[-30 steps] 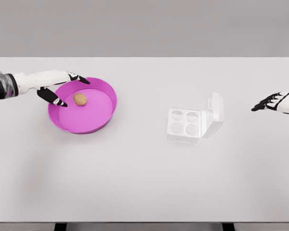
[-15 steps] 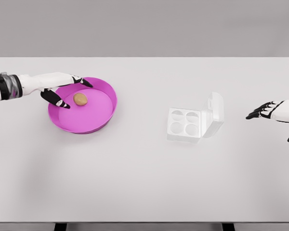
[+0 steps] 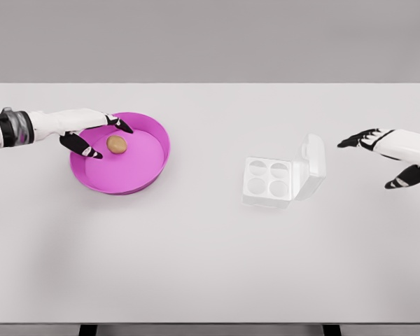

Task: Pack egg into the box and close the box lid

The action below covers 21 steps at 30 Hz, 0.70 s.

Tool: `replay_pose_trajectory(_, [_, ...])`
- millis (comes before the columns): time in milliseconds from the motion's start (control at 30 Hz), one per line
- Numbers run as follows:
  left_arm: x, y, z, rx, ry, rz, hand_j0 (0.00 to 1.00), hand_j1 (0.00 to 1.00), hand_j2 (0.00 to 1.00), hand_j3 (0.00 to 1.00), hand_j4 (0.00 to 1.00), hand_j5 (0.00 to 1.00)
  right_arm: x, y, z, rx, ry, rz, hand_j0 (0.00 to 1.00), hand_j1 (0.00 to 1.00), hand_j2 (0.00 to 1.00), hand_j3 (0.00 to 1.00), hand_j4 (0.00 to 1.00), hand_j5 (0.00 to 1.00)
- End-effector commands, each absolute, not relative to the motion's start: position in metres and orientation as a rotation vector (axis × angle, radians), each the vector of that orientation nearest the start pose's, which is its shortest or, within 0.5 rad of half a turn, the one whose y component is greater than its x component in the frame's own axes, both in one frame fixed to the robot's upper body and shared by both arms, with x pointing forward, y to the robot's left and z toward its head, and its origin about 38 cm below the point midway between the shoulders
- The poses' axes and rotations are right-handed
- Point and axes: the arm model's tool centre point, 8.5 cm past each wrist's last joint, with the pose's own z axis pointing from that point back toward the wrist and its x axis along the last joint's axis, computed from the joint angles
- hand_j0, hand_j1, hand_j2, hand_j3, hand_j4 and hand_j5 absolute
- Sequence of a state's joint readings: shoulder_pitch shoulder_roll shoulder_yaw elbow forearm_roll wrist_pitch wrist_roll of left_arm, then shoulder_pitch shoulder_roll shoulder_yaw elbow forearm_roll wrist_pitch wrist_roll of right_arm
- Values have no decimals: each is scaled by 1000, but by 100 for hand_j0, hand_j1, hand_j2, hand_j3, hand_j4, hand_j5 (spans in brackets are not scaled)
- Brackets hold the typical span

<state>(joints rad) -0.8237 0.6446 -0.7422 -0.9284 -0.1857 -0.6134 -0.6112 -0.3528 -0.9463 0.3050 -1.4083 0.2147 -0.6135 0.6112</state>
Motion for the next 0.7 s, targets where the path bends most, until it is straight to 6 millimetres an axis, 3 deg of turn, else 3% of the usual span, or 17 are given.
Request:
replay_pose_trajectory(0, [498,329,168,188,-1292,-1776,78,78,78,78,78,78,395,-409,206,-366,-1322,1815,100,100,100,100,100,100])
replay_pose_trajectory(200, [498,329,167,201,-1273,-1795,76,76,76,76,76,76,396,-408,184,-357,-1279,1809,100,100,100,100,100,100])
replay_pose_trajectory(667, [501,320,166,211,-1269,-1823,76,76,76,76,76,76,389,-406,169,-317,-1264,1805,100,100,100,100,100,100])
